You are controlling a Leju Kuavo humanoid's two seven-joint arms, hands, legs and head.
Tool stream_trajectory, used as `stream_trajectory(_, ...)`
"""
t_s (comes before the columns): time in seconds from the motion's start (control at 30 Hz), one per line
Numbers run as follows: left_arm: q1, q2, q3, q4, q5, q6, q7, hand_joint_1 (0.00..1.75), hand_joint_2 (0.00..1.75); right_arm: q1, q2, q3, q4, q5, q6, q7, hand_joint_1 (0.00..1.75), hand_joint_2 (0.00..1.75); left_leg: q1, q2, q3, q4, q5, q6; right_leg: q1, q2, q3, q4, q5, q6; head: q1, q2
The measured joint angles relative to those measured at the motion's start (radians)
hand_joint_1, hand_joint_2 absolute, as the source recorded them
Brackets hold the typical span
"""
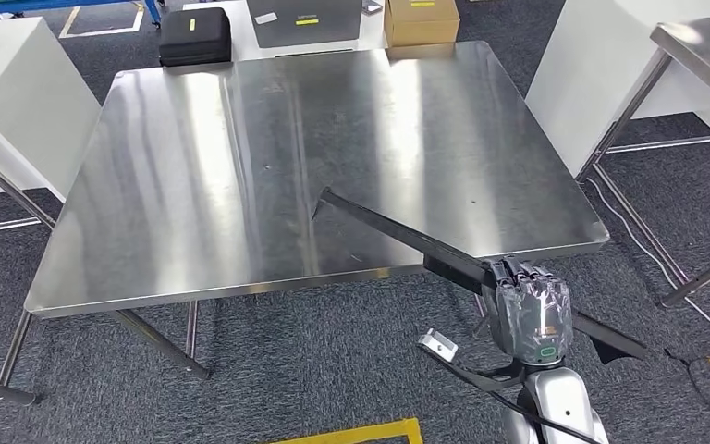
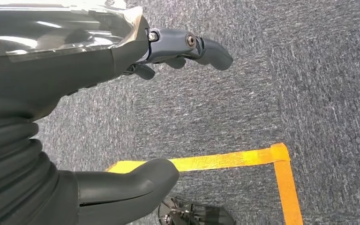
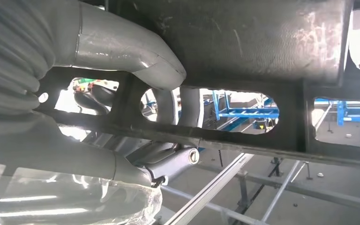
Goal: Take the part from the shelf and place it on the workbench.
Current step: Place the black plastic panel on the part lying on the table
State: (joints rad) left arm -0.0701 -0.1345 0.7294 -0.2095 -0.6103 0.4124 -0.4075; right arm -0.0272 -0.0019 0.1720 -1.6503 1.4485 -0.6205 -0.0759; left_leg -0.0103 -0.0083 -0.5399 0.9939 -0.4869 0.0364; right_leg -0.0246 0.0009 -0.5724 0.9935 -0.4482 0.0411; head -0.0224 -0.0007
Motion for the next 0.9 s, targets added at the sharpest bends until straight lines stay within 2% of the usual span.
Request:
stream_trajectory(0.07, 0.0, 0.001, 0.001, 0.0, 0.0, 0.001, -0.001, 0.0, 1.75, -0.001, 0.0, -0.002, 0.001, 0.0, -0.001, 0.0, 1.75, 1.75, 0.006, 0.001, -0.016, 0.04, -0.026, -0.014, -0.004, 0.001, 0.005, -0.002, -0.003, -0.014, -0.003, 0.0)
stream_trajectory(0.1, 0.0, 0.001, 0.002, 0.0, -0.001, 0.002, -0.001, 0.0, 1.75, -0.002, 0.001, -0.002, 0.002, 0.0, -0.002, 0.0, 1.75, 1.75, 0.009, 0.002, -0.04, 0.091, -0.053, -0.021, -0.005, 0.0, 0.008, -0.002, -0.005, -0.019, -0.005, 0.0)
stream_trajectory(0.17, 0.0, 0.0, 0.004, 0.0, -0.004, 0.002, -0.001, 0.0, 1.75, -0.003, 0.002, -0.002, 0.005, 0.0, -0.003, 0.0, 1.75, 1.75, 0.015, 0.003, -0.116, 0.227, -0.109, -0.031, -0.003, 0.0, 0.013, -0.002, -0.011, -0.027, -0.007, 0.0)
stream_trajectory(0.2, 0.001, 0.0, 0.005, 0.0, -0.004, 0.002, -0.001, 0.0, 1.75, -0.003, 0.002, -0.002, 0.007, 0.0, -0.004, 0.0, 1.75, 1.75, 0.017, 0.003, -0.15, 0.278, -0.119, -0.035, -0.002, 0.0, 0.015, -0.002, -0.013, -0.03, -0.007, 0.0)
stream_trajectory(0.23, 0.001, 0.0, 0.007, 0.0, -0.005, 0.002, -0.001, 0.0, 1.75, -0.003, 0.002, -0.002, 0.009, 0.0, -0.004, 0.0, 1.75, 1.75, 0.019, 0.004, -0.169, 0.296, -0.109, -0.036, -0.002, 0.0, 0.018, -0.002, -0.016, -0.032, -0.007, 0.0)
stream_trajectory(0.27, 0.002, 0.0, 0.009, 0.0, -0.005, 0.002, -0.001, 0.0, 1.75, -0.003, 0.002, -0.002, 0.011, 0.0, -0.004, 0.0, 1.75, 1.75, 0.021, 0.004, -0.17, 0.276, -0.079, -0.037, -0.002, 0.001, 0.023, -0.001, -0.02, -0.033, -0.007, 0.0)
stream_trajectory(0.33, 0.001, 0.0, 0.012, 0.0, -0.005, 0.002, -0.001, 0.0, 1.75, -0.004, 0.002, -0.003, 0.015, -0.001, -0.004, 0.0, 1.75, 1.75, 0.023, 0.005, -0.125, 0.151, 0.009, -0.032, -0.002, 0.003, 0.036, -0.002, -0.03, -0.029, -0.008, 0.0)
stream_trajectory(0.37, 0.001, 0.001, 0.013, 0.0, -0.005, 0.002, -0.002, 0.0, 1.75, -0.007, 0.002, -0.003, 0.016, -0.003, -0.004, 0.0, 1.75, 1.75, 0.021, 0.005, -0.097, 0.088, 0.036, -0.027, 0.001, 0.004, 0.041, -0.001, -0.035, -0.024, -0.007, 0.0)
stream_trajectory(0.4, 0.0, 0.001, 0.013, 0.0, -0.007, 0.002, -0.002, 0.0, 1.75, -0.011, 0.001, -0.003, 0.018, -0.007, -0.004, 0.0, 1.75, 1.75, 0.019, 0.006, -0.077, 0.045, 0.049, -0.022, 0.004, 0.005, 0.044, -0.001, -0.039, -0.019, -0.007, 0.0)
stream_trajectory(0.5, -0.001, 0.001, 0.013, 0.0, -0.016, -0.001, -0.005, 0.0, 1.75, -0.039, 0.0, -0.007, 0.037, -0.035, 0.005, -0.006, 1.75, 1.75, 0.012, 0.005, -0.065, 0.019, 0.042, -0.005, 0.01, 0.005, 0.042, -0.006, -0.046, -0.003, -0.005, 0.0)
stream_trajectory(0.57, -0.002, 0.0, 0.013, 0.0, -0.02, -0.003, -0.007, 0.0, 1.75, -0.068, -0.005, -0.014, 0.061, -0.053, 0.01, -0.014, 1.75, 1.75, 0.014, 0.006, -0.053, 0.004, 0.045, 0.009, 0.01, 0.003, 0.032, 0.021, -0.062, 0.004, -0.004, 0.0)
stream_trajectory(0.6, -0.002, 0.0, 0.013, 0.0, -0.022, -0.003, -0.008, 0.0, 1.75, -0.083, -0.008, -0.018, 0.074, -0.06, 0.011, -0.017, 1.75, 1.75, 0.015, 0.007, -0.046, -0.002, 0.047, 0.016, 0.01, 0.003, 0.01, 0.066, -0.08, 0.003, -0.002, 0.0)
stream_trajectory(0.67, -0.004, 0.002, 0.013, 0.0, -0.029, -0.006, -0.009, 0.0, 1.75, -0.113, -0.013, -0.026, 0.108, -0.064, 0.011, -0.021, 1.75, 1.75, 0.014, 0.007, -0.042, -0.005, 0.044, 0.025, 0.008, 0.002, -0.063, 0.203, -0.126, -0.001, 0.001, 0.0)
stream_trajectory(0.7, -0.004, 0.002, 0.013, 0.0, -0.034, -0.007, -0.01, 0.0, 1.75, -0.134, -0.017, -0.03, 0.134, -0.06, 0.01, -0.022, 1.75, 1.75, 0.013, 0.007, -0.04, -0.004, 0.042, 0.027, 0.008, 0.002, -0.101, 0.26, -0.139, 0.001, 0.002, 0.0)
stream_trajectory(0.73, -0.004, 0.002, 0.013, 0.0, -0.04, -0.009, -0.009, 0.0, 1.75, -0.161, -0.021, -0.033, 0.166, -0.054, 0.009, -0.022, 1.75, 1.75, 0.012, 0.006, -0.038, -0.004, 0.039, 0.028, 0.008, 0.002, -0.123, 0.284, -0.136, 0.007, 0.002, 0.0)
stream_trajectory(0.77, -0.005, 0.002, 0.013, 0.0, -0.044, -0.011, -0.009, 0.0, 1.75, -0.191, -0.027, -0.036, 0.197, -0.049, 0.009, -0.022, 1.75, 1.75, 0.011, 0.005, -0.035, -0.003, 0.037, 0.027, 0.008, 0.002, -0.126, 0.269, -0.117, 0.016, 0.002, 0.0)
stream_trajectory(0.8, -0.006, 0.001, 0.013, 0.0, -0.048, -0.012, -0.008, 0.0, 1.75, -0.221, -0.032, -0.04, 0.227, -0.045, 0.008, -0.022, 1.75, 1.75, 0.011, 0.004, -0.031, -0.003, 0.034, 0.026, 0.008, 0.002, -0.112, 0.222, -0.087, 0.025, 0.003, 0.0)
stream_trajectory(0.83, -0.007, 0.001, 0.013, 0.0, -0.05, -0.012, -0.007, 0.0, 1.75, -0.249, -0.036, -0.044, 0.251, -0.043, 0.008, -0.022, 1.75, 1.75, 0.011, 0.003, -0.027, -0.001, 0.03, 0.023, 0.007, 0.001, -0.082, 0.146, -0.049, 0.033, 0.003, 0.0)
stream_trajectory(0.87, -0.009, 0.001, 0.013, 0.0, -0.051, -0.013, -0.006, 0.0, 1.75, -0.271, -0.039, -0.047, 0.269, -0.043, 0.007, -0.022, 1.75, 1.75, 0.008, 0.001, -0.024, 0.001, 0.024, 0.018, 0.009, 0.0, -0.053, 0.08, -0.019, 0.034, 0.004, 0.0)
stream_trajectory(0.9, -0.01, 0.001, 0.013, 0.0, -0.052, -0.013, -0.006, 0.0, 1.75, -0.291, -0.041, -0.05, 0.287, -0.041, 0.006, -0.022, 1.75, 1.75, 0.006, -0.001, -0.022, 0.004, 0.02, 0.014, 0.009, 0.0, -0.032, 0.031, 0.002, 0.03, 0.004, 0.0)
